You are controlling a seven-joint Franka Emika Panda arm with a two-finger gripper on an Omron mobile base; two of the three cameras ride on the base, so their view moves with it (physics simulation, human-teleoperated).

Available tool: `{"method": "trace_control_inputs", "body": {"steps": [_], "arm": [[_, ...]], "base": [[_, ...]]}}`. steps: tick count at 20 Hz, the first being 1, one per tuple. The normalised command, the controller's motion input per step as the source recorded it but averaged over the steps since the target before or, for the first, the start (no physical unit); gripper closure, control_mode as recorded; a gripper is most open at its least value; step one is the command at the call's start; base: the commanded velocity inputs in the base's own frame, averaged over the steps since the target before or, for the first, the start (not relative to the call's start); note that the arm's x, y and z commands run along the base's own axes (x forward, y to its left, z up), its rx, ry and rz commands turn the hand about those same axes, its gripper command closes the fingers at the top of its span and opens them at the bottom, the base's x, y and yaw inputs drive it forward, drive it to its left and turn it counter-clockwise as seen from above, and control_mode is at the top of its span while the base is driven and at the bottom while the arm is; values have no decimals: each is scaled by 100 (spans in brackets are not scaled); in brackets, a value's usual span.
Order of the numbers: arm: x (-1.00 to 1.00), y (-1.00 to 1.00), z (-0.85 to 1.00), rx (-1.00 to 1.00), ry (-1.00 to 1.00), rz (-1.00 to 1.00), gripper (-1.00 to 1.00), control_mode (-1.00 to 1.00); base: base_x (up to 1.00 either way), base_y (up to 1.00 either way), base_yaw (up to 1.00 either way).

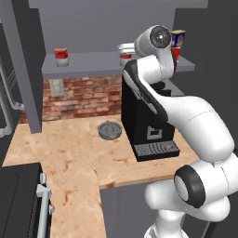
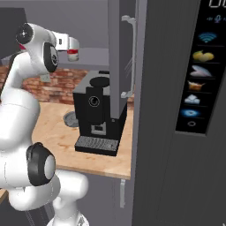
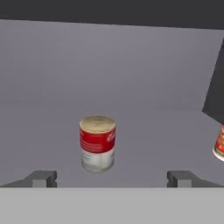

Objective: Stack two cans on top of the other two cans in the cabinet.

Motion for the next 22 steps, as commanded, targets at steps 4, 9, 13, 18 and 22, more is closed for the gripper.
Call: {"method": "trace_control_inputs", "body": {"steps": [4, 9, 13, 18, 22], "arm": [[0, 35, -4, 0, 0, 39, -100, -100], [0, 62, -3, -1, -1, 27, -100, -100], [0, 44, 0, 0, 0, 32, -100, -100], [0, 47, 0, 0, 0, 30, -100, -100], [0, 49, 0, 0, 0, 26, -100, -100]], "base": [[0, 0, 0], [0, 0, 0], [0, 0, 0], [0, 0, 0], [0, 0, 0]]}}
